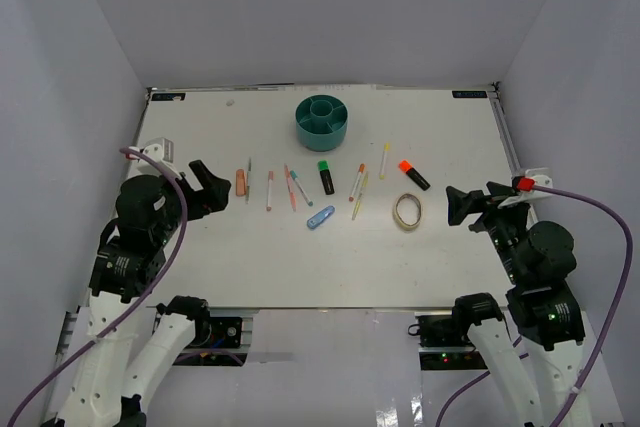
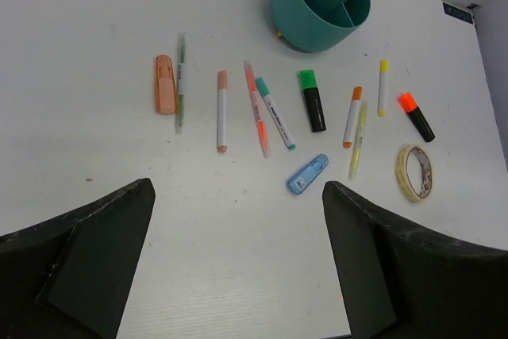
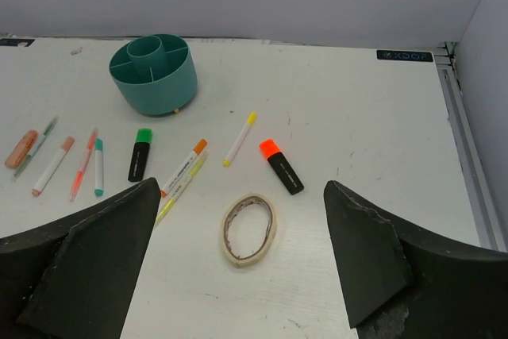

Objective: Sort the stationery into containers
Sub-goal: Pick up the pen from the center of the board, then place the pen in the storage box.

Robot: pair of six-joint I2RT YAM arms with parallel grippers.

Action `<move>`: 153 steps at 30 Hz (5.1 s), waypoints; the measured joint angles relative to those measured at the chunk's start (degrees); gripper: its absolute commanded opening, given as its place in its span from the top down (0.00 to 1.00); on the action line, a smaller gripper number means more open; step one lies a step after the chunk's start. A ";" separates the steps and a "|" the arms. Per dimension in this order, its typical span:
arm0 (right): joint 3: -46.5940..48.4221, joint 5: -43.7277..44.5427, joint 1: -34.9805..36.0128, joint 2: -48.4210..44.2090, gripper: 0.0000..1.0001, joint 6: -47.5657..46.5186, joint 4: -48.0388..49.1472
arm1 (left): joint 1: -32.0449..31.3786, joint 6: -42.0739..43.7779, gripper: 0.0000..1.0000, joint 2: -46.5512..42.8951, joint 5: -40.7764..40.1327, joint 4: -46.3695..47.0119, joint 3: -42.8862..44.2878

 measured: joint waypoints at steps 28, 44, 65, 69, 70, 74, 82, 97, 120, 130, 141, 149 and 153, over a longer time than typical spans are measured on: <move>-6.01 -5.73 0.00 19.15 0.10 8.26 4.74 | -5.38 -8.24 0.07 46.14 5.79 5.27 4.26; -6.23 -6.80 0.00 22.40 0.10 8.94 7.28 | -8.96 -7.30 0.38 69.48 -1.88 4.46 16.46; -6.86 -7.43 0.00 22.49 0.10 8.94 7.54 | -11.21 -6.34 0.80 74.10 -5.92 2.51 18.29; -6.93 -7.65 0.00 22.38 0.10 8.87 7.56 | -11.89 -6.23 0.96 74.10 -6.27 2.49 18.36; -6.93 -7.78 0.00 22.29 0.10 8.85 7.56 | -11.96 -6.21 0.99 74.10 -6.29 2.49 18.40; -6.73 -9.35 0.00 22.43 0.10 8.24 7.58 | -12.09 -5.66 1.00 73.83 -6.21 2.45 18.47; 1.11 -18.05 0.44 30.82 0.10 7.87 8.00 | -15.10 2.78 1.00 62.40 -0.46 10.08 14.80; 29.64 -26.49 11.87 58.77 0.11 10.80 8.90 | -18.71 21.73 1.00 51.39 16.00 30.67 11.72; 39.39 -24.61 16.96 73.77 0.35 12.31 8.66 | -21.70 27.34 1.00 47.52 21.49 37.48 5.77; 39.39 -24.46 17.88 73.99 0.58 12.35 8.74 | -21.75 27.08 1.00 47.34 21.42 38.58 5.09; 39.17 -24.11 18.03 74.01 0.92 13.73 9.44 | -21.75 26.18 0.88 46.56 20.76 39.08 4.17; 39.19 -17.53 17.84 74.01 0.92 12.31 9.46 | -21.88 22.91 0.07 46.42 12.22 40.19 3.96; 39.85 -13.03 15.82 74.01 0.92 10.99 10.14 | -21.66 19.65 0.02 46.56 3.43 39.45 4.00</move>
